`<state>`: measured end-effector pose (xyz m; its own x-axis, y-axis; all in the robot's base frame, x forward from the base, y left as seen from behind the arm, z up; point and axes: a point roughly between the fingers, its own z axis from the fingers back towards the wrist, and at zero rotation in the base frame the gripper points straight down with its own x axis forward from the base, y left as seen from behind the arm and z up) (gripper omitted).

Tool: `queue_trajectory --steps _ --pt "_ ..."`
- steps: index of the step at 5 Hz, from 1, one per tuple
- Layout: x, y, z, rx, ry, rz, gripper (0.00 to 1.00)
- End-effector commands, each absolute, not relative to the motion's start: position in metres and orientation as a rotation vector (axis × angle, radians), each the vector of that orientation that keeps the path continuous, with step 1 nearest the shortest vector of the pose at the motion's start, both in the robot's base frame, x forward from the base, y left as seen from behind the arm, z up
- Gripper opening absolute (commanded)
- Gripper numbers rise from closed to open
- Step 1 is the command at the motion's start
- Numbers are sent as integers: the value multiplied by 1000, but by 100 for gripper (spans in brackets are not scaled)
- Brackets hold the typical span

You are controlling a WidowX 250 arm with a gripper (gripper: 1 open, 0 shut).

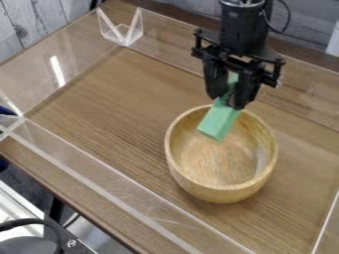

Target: Remove the green block from inside the brown bowl and put it on the table

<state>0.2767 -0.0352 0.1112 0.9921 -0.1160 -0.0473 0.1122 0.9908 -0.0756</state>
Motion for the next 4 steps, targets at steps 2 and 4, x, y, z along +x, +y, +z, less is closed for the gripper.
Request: queue_trajectory --steps 2,4 --pt "295 -30 123 -79 -15 -109 0" --pt "301 -27 119 -83 -15 -104 0"
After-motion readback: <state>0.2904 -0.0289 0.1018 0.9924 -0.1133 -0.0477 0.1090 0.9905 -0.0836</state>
